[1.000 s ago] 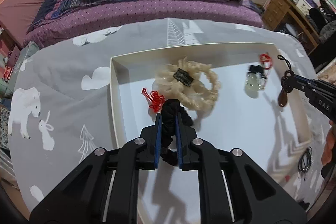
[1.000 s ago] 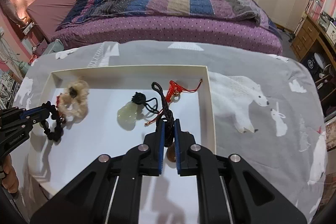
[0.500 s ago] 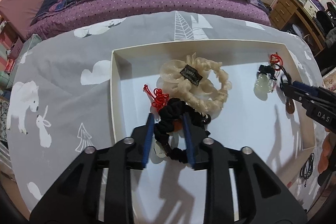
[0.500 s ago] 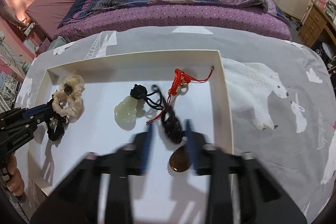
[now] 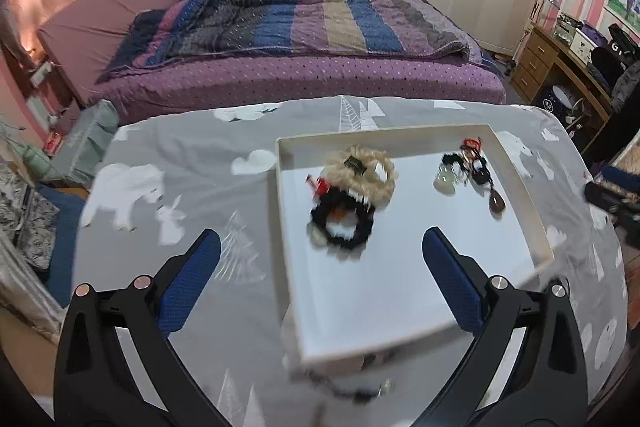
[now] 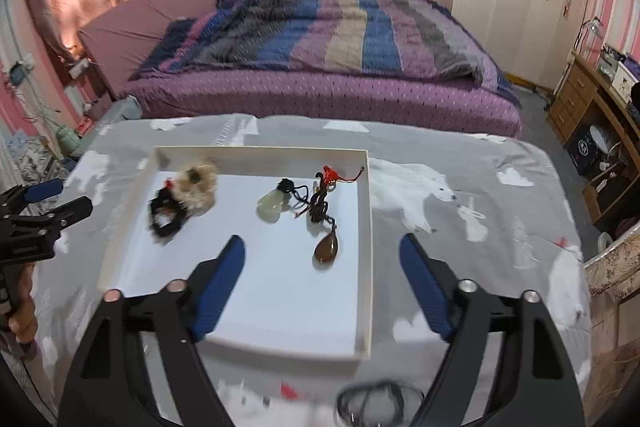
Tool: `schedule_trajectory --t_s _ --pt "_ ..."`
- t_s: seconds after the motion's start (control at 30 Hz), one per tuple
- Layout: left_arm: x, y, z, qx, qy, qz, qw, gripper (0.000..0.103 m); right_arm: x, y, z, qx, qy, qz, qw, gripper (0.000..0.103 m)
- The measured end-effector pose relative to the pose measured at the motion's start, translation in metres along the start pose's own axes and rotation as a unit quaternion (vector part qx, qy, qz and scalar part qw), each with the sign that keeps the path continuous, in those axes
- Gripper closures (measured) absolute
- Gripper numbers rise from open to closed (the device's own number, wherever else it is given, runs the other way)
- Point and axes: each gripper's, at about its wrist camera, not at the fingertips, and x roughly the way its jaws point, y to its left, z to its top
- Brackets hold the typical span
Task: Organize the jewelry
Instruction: 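Withdraw both tools from the tray toward the remaining jewelry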
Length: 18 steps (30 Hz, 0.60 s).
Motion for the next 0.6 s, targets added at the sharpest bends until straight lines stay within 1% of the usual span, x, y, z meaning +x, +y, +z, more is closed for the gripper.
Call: schedule_trajectory --t_s 0.13,0.27,0.33,0.47,0.6 --pt "-0.03 0.005 -0.03 0.004 -0.003 0.011 0.9999 0.003 -0.041 -0.004 -0.018 -0.001 -0.013 -0.007 1.0 0.014" --pt "-0.051 0.01 -0.056 0.001 0.001 0.004 1.0 0.003 -0.07 -0.004 -0.044 0.001 -0.003 -0.001 1.0 0.013" --pt "-0.059 0.01 -0.07 0.004 0.003 0.002 1.0 0.003 -0.077 -0.004 -0.057 0.002 0.0 -0.004 1.0 0.013" --pt "-0.065 0.013 -0.094 0.004 0.003 0.012 0.9999 0.003 -0.09 -0.003 -0.084 -0.012 -0.002 -0.017 1.0 0.013" --pt "-0.057 0.018 -0.115 -0.01 0.029 -0.009 0.9995 0.003 -0.091 -0.008 -0.102 -0.014 0.004 -0.031 0.999 0.013"
